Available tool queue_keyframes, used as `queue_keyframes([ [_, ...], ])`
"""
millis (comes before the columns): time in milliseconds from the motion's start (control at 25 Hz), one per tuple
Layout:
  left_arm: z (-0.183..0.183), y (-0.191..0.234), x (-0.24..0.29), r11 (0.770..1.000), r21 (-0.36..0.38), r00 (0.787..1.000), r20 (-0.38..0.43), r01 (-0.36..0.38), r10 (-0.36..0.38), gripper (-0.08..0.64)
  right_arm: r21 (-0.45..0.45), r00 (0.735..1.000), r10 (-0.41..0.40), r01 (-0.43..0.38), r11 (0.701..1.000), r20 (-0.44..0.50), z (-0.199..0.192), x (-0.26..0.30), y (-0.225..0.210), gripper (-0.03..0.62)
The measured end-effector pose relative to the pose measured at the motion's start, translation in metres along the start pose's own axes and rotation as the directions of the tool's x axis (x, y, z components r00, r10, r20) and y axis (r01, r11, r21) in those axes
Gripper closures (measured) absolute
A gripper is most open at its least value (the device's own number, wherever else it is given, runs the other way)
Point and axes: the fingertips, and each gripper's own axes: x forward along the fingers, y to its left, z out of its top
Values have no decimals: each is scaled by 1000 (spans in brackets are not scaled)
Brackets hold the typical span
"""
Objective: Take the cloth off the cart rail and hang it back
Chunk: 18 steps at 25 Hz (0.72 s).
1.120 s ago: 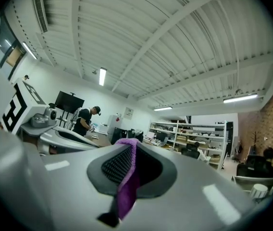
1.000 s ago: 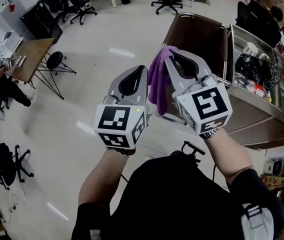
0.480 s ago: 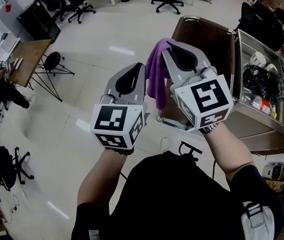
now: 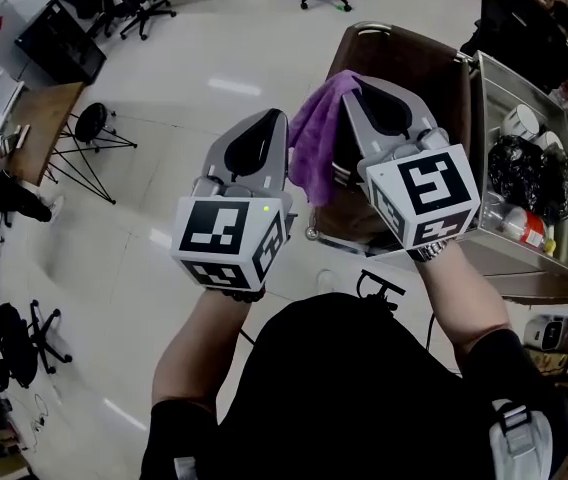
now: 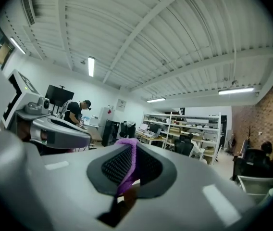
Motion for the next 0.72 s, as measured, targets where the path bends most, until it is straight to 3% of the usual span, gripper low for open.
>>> queue_keyframes([
  [320, -26, 11, 57, 999, -22, 998, -54, 44, -45, 563, 50, 992, -72, 78, 996, -108, -56, 28, -58, 578],
  [720, -41, -3, 85, 996, -23, 994, -76, 81, -83, 563, 81, 965, -121, 143, 986, -235, -109, 21, -92, 575],
])
